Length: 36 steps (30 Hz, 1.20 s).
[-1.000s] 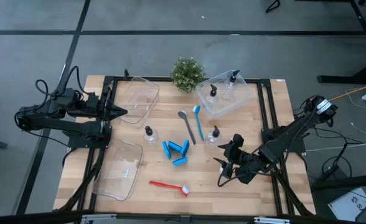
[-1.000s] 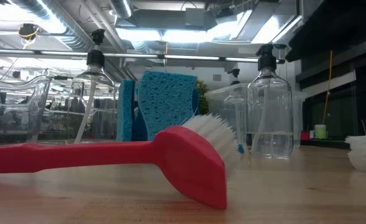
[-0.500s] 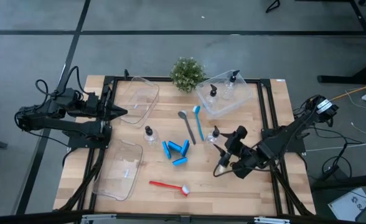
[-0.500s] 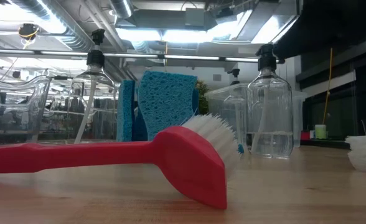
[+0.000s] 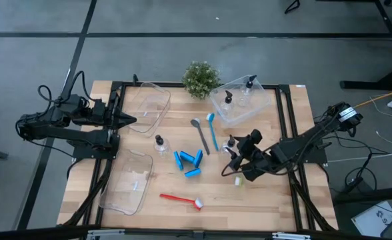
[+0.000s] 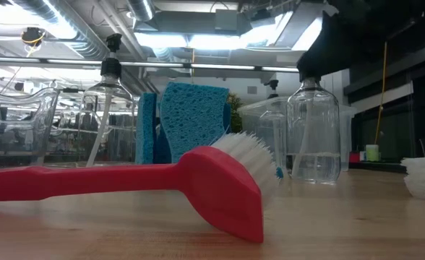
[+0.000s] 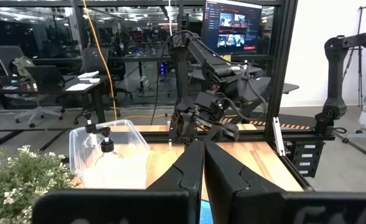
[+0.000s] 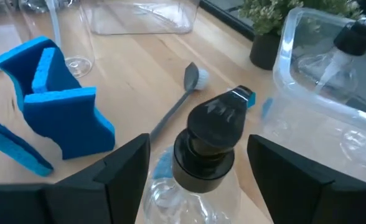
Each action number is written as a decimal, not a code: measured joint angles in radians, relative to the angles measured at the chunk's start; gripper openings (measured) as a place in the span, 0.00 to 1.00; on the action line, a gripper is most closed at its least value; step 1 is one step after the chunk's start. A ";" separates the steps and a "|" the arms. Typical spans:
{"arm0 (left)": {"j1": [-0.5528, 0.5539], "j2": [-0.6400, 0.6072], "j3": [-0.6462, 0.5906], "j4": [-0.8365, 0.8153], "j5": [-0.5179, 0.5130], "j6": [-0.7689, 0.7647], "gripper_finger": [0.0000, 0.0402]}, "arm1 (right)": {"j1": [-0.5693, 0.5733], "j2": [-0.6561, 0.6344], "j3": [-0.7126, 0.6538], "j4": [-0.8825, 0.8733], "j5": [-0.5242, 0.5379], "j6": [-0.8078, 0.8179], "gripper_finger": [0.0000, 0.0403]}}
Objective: Pick & Place Kitchen Sink Supplies
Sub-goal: Put the soap dispenser into the white bin
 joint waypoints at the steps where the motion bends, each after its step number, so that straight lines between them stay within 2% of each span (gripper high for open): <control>1: 0.000 0.000 0.000 0.000 0.000 0.000 0.03 | -0.005 0.000 0.000 0.001 -0.009 0.000 0.67; 9: 0.000 0.000 0.000 0.000 0.000 0.000 0.03 | -0.040 0.000 0.000 0.027 -0.027 0.004 0.64; 19: 0.000 0.000 0.000 0.000 0.000 0.000 0.02 | -0.053 0.000 0.000 0.035 -0.047 0.009 0.35; 30: 0.000 0.000 0.000 0.000 0.000 0.000 0.03 | -0.053 -0.001 0.000 0.033 -0.047 0.062 0.34; 36: 0.000 0.000 0.000 0.000 0.000 0.000 0.03 | -0.059 -0.052 0.017 0.010 -0.077 0.077 0.34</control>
